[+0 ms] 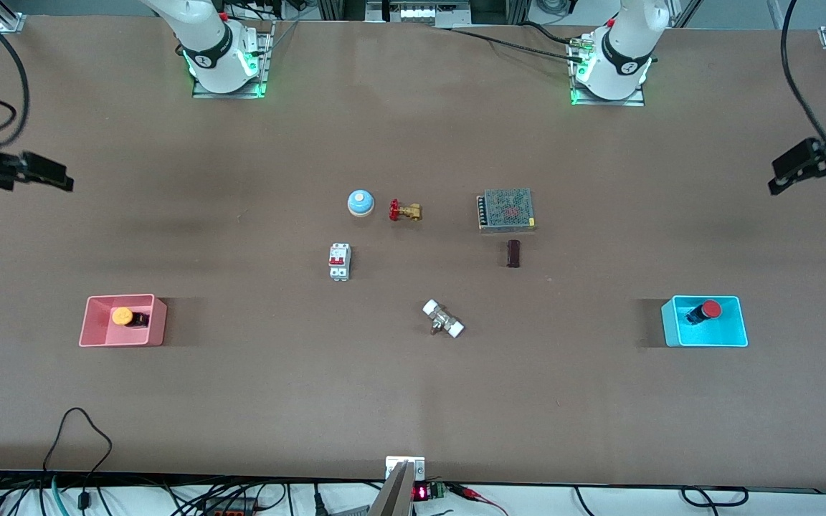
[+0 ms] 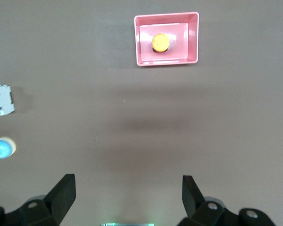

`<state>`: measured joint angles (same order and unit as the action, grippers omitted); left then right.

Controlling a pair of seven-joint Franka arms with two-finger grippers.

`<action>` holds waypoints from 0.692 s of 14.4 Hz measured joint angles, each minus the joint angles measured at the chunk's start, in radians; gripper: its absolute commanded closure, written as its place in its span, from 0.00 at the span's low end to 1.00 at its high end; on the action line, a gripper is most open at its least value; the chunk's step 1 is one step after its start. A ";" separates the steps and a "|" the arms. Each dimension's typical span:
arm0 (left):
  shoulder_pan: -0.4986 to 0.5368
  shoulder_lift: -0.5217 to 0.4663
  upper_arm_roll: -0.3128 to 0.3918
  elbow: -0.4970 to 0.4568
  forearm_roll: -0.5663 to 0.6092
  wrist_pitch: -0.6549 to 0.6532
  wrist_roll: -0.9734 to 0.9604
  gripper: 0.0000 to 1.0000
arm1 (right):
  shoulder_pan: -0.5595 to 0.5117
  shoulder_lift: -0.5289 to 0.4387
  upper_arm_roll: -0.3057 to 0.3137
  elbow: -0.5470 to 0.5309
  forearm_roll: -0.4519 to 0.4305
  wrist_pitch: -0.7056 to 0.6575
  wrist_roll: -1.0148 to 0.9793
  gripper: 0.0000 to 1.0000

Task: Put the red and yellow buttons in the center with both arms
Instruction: 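Reach the right gripper toward the pink box while the left gripper reaches the cyan box, then lower both grippers into the boxes and close on the buttons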

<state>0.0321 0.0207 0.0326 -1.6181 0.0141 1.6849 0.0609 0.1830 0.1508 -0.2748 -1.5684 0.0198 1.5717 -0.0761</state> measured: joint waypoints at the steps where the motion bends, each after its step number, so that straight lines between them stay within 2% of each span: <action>1: 0.000 0.022 0.001 -0.003 0.000 0.026 0.000 0.00 | -0.002 0.034 0.000 -0.003 0.000 0.041 0.000 0.00; 10: 0.060 0.308 0.022 -0.020 0.000 0.315 0.041 0.00 | -0.020 0.342 -0.001 -0.004 -0.008 0.385 -0.005 0.00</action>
<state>0.0922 0.3283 0.0548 -1.6380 0.0141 2.0001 0.1021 0.1635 0.4925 -0.2759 -1.5722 0.0122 1.9567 -0.0814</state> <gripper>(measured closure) 0.000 0.000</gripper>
